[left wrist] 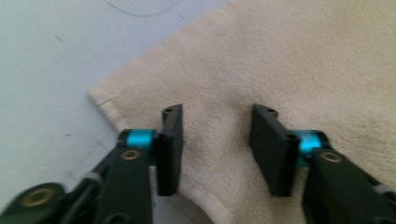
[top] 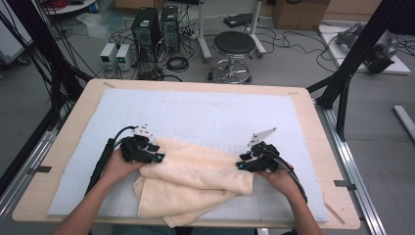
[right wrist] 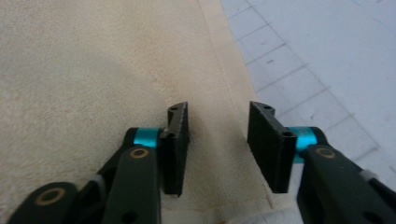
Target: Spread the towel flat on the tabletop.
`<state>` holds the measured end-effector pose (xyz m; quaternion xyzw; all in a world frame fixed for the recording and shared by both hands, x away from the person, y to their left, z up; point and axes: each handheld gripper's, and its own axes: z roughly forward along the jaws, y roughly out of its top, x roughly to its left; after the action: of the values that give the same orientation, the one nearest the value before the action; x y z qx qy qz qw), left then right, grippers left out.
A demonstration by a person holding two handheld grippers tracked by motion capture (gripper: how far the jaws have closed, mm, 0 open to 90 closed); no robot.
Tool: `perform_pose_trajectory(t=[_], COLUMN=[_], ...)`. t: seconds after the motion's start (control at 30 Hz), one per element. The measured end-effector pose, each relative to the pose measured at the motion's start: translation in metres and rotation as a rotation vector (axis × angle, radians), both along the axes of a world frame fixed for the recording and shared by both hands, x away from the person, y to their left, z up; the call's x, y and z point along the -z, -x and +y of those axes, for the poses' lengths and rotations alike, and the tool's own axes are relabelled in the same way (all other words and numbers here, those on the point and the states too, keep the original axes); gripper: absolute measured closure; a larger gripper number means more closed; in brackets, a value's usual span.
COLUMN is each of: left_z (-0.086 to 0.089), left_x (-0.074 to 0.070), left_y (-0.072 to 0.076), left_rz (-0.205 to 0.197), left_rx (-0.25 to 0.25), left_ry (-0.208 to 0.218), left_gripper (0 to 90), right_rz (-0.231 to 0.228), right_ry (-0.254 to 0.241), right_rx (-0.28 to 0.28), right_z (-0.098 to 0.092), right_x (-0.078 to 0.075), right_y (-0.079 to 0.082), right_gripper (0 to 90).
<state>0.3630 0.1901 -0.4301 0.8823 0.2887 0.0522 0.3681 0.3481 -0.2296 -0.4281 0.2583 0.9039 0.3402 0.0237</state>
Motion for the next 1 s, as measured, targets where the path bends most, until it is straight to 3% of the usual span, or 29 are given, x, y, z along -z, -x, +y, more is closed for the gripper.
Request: perform_pose_trajectory(t=[0.07, 0.13, 0.27, 0.37, 0.4, 0.43, 0.47, 0.5, 0.57, 0.6, 0.67, 0.7, 0.73, 0.8, 0.87, 0.97, 1.0], left_z=[-0.003, -0.003, 0.005, 0.011, 0.013, 0.014, 0.015, 0.015, 0.016, 0.016, 0.017, 0.016, 0.015, 0.013, 0.011, 0.011, 0.011], left_x=[-0.002, -0.005, -0.017, -0.030, -0.032, -0.033, -0.032, -0.028, -0.022, -0.019, -0.013, -0.010, -0.007, -0.001, 0.002, 0.003, 0.003], left_y=[0.003, 0.005, 0.006, 0.005, 0.004, 0.004, 0.002, 0.000, -0.004, -0.005, -0.005, -0.005, -0.006, -0.007, -0.005, -0.003, -0.003], left_rz=[-0.018, -0.042, -0.090, -0.169, -0.187, -0.201, -0.202, -0.177, -0.133, -0.110, -0.062, -0.055, -0.042, -0.010, -0.024, -0.034, -0.040], left_rx=[0.002, -0.007, -0.064, -0.151, -0.179, -0.203, -0.211, -0.209, -0.203, -0.188, -0.156, -0.156, -0.154, -0.144, -0.132, -0.131, -0.128], left_ry=[-0.020, -0.021, 0.057, 0.120, 0.143, 0.158, 0.154, 0.133, 0.072, 0.073, 0.098, 0.082, 0.054, 0.035, 0.042, 0.046, 0.042], left_gripper=[74.8, 80.2, 81.3, 81.2, 81.2, 81.2, 81.1, 79.5, 66.7, 59.1, 52.3, 51.3, 51.0, 50.6, 55.6, 67.0, 70.9], right_rz=[0.022, 0.006, -0.054, -0.156, -0.182, -0.235, -0.277, -0.269, -0.194, -0.158, -0.107, -0.081, -0.084, -0.083, -0.056, -0.009, 0.004], right_ry=[-0.014, 0.004, 0.006, 0.017, 0.011, -0.007, -0.024, -0.043, -0.034, -0.025, -0.017, 0.006, 0.038, 0.070, 0.089, 0.057, 0.046], right_rx=[-0.025, -0.038, -0.014, 0.041, 0.054, 0.082, 0.113, 0.120, 0.117, 0.101, 0.079, 0.071, 0.070, 0.062, 0.054, 0.052, 0.048], right_z=[0.002, 0.004, 0.005, 0.006, 0.006, 0.005, 0.004, 0.003, 0.004, 0.005, 0.007, 0.010, 0.013, 0.017, 0.021, 0.022, 0.021], right_x=[0.000, -0.005, -0.022, -0.037, -0.041, -0.044, -0.046, -0.044, -0.033, -0.027, -0.020, -0.017, -0.014, -0.010, -0.005, -0.002, -0.002], right_y=[-0.003, -0.004, -0.009, -0.017, -0.019, -0.021, -0.024, -0.027, -0.035, -0.036, -0.035, -0.035, -0.035, -0.035, -0.036, -0.038, -0.038], right_gripper=[84.7, 86.4, 86.4, 86.5, 86.2, 84.2, 81.4, 76.5, 62.0, 59.4, 50.8, 47.3, 45.7, 45.8, 49.6, 62.5, 71.6])
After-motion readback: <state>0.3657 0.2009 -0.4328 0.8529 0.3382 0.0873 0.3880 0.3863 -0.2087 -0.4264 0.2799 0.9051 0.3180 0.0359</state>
